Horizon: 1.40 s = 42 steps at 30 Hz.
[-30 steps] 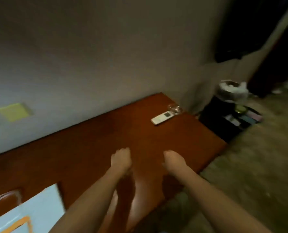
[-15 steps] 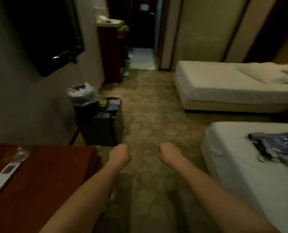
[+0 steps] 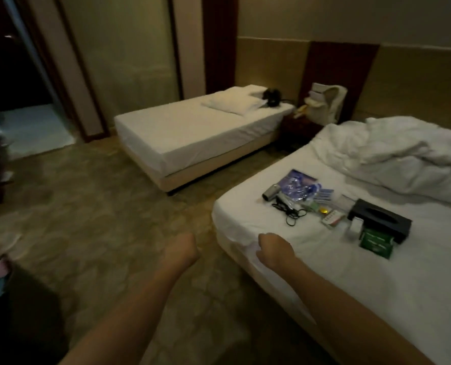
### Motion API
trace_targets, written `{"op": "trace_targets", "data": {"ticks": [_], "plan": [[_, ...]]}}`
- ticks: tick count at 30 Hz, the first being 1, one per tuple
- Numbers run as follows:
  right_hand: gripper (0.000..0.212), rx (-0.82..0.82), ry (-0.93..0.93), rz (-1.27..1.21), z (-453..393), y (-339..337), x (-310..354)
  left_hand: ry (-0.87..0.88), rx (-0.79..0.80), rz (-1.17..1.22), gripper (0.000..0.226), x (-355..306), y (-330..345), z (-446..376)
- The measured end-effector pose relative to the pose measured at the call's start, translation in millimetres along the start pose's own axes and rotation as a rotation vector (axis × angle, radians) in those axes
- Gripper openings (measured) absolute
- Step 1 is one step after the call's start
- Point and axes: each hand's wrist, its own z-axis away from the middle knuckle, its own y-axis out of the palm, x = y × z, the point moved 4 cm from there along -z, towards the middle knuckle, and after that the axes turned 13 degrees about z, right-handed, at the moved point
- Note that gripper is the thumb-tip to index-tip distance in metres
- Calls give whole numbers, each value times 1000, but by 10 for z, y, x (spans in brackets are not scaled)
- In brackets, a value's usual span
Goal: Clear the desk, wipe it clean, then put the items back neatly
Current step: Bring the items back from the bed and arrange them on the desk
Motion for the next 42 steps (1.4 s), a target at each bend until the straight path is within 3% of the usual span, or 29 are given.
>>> {"op": "trace_targets", "data": {"ticks": [3, 10, 13, 21, 30, 34, 37, 42], "plan": [[28, 24, 109, -22, -211, 21, -334, 102, 32, 42, 22, -400, 17, -506], [28, 119, 325, -101, -808, 206, -1169, 232, 259, -2, 28, -1065, 824, -1575], [27, 109, 368, -135, -1251, 242, -1536, 202, 283, -96, 31, -1424, 1049, -2040], [30, 136, 528, -288, -2535, -84, -2760, 104, 268, 55, 33, -2555, 1279, -3521], [28, 157, 622, -391, -3864, -277, -3471, 9, 413, 117, 38, -3085, 1693, -5031], [27, 140, 696, -575, -4457, -197, -3668, -3, 487, 163, 10, -3346, 2099, -5804], [18, 149, 806, -696, -5026, 4, -3887, -66, 538, 268, 21, -3524, 2518, -6374], [12, 167, 943, -864, -5819, 385, -4147, -143, 630, 331, 72, -3649, 3305, -7139]]}}
